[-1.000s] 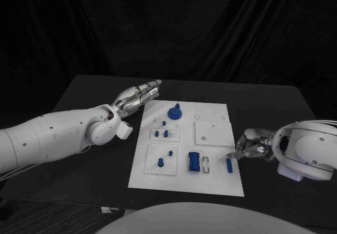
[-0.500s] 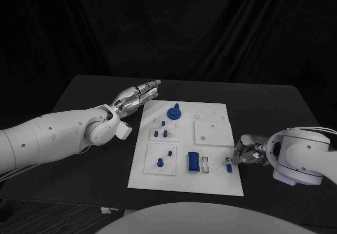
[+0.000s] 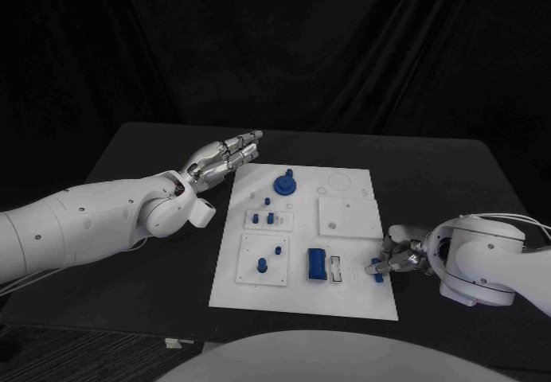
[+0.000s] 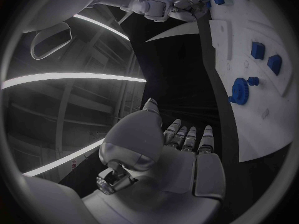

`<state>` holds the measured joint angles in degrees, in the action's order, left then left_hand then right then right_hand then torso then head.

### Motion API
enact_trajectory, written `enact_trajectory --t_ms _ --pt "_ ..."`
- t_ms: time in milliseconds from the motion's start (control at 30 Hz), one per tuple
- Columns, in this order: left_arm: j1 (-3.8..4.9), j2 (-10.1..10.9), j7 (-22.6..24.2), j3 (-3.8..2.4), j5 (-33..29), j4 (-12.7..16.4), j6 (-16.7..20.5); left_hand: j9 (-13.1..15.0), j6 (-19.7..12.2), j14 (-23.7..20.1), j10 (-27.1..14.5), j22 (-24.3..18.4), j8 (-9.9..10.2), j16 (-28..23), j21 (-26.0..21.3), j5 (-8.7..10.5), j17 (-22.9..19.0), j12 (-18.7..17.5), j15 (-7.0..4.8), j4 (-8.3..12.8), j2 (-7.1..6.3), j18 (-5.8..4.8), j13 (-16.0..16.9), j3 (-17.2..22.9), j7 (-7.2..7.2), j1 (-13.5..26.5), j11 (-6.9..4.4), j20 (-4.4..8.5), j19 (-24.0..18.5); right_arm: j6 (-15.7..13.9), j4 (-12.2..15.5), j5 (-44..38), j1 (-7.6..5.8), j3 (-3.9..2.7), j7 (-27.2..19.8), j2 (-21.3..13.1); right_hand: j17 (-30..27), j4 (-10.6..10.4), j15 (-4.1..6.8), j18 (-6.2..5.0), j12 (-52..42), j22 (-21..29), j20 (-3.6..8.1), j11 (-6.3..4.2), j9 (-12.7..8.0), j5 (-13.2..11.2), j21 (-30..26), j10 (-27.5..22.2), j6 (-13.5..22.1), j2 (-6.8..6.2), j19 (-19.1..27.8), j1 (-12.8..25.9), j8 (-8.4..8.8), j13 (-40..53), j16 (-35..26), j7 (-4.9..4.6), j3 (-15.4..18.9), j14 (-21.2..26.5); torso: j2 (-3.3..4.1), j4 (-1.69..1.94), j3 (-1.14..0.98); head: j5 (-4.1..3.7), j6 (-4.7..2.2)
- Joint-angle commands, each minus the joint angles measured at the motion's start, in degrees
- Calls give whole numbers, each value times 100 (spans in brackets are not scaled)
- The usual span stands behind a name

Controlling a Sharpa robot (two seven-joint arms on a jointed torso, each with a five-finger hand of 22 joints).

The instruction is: Assemble the parts on the task board

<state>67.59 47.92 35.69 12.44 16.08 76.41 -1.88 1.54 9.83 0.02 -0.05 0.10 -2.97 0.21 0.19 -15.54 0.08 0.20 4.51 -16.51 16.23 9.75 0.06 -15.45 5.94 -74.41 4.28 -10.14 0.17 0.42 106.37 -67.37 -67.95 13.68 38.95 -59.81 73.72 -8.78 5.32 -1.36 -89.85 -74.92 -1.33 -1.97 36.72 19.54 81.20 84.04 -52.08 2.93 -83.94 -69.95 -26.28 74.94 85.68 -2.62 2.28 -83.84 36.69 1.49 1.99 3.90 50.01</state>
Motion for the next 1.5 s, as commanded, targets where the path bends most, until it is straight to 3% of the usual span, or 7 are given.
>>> enact_trajectory --t_ms 33,200,400,533,900,1133,1500 --pt "-9 -7 73 -6 0 10 -73 7 -3 -2 5 4 -26 -21 -3 -41 -8 -20 21 4 15 16 -6 53 41 -74 33 -45 1 -107 -48 -75 106 54 269 38 6 216 0 -78 -15 -1226 13 11 -158 305 -25 596 -72 -14 -213 -309 378 1506 -28 20 -164 -353 4 2 2 -15 -1" --pt "-10 -7 71 -6 0 12 -82 6 -8 -2 5 7 -26 -21 1 -59 -8 -20 25 6 16 16 -6 64 47 -94 42 -49 5 -139 -49 -176 126 53 274 46 -14 534 -6 -80 -15 -1223 17 26 -347 717 -40 596 -154 -127 -208 -632 552 1506 -34 -6 -537 -349 3 2 2 11 -1" --pt "-11 11 71 -6 0 23 -85 6 -10 -2 5 15 -27 -21 10 -68 -8 -20 30 3 15 19 -6 73 53 -110 53 -57 15 -387 -2 -243 134 53 258 28 32 956 -112 -71 -15 -1234 -66 164 -717 1307 -8 596 -161 -301 -220 -822 875 1506 -15 -170 -1113 -356 7 7 -9 36 -1" --pt "-11 27 72 -6 0 34 -81 5 -12 -2 5 16 -27 -21 12 -70 -8 -20 31 3 15 20 -6 75 54 -114 55 -59 16 -689 71 -211 136 53 215 -6 86 1271 -160 -51 -15 -1264 -126 212 -1135 1661 98 596 -454 -554 -258 -541 1139 1506 19 -237 -2056 -363 4 4 -7 51 -1" --pt "-12 36 69 -6 0 56 -62 6 -13 -2 5 18 -28 -21 14 -78 -8 -20 37 0 13 23 -6 83 58 -128 64 -67 19 -1385 356 1578 25 50 83 -230 130 1433 -172 -6 -15 -1323 -134 222 -1400 1628 301 596 -602 -711 -340 -232 1332 1506 50 -234 -2501 -374 3 10 2 73 -1" --pt "-12 31 60 -6 0 56 -52 6 -10 -2 5 18 -30 -21 14 -79 -8 -20 38 -1 12 23 -6 84 59 -131 67 -69 19 -1439 420 2720 -190 50 30 -256 139 1436 -174 0 -15 -1330 -137 220 -1436 1567 327 596 -625 -718 -350 -169 1354 1506 57 -233 -2523 -377 2 5 1 75 -1" --pt "-12 2 56 -6 0 38 -63 7 -7 -2 13 18 -32 -21 15 -79 -8 -16 40 -5 11 24 -2 85 63 -134 73 -72 20 -1268 317 3384 -263 51 -41 50 119 1425 -178 -1 -15 -1329 -141 223 -1471 1502 325 596 -619 -702 -347 -106 1383 1506 56 -236 -2534 -374 1 3 1 52 -1"
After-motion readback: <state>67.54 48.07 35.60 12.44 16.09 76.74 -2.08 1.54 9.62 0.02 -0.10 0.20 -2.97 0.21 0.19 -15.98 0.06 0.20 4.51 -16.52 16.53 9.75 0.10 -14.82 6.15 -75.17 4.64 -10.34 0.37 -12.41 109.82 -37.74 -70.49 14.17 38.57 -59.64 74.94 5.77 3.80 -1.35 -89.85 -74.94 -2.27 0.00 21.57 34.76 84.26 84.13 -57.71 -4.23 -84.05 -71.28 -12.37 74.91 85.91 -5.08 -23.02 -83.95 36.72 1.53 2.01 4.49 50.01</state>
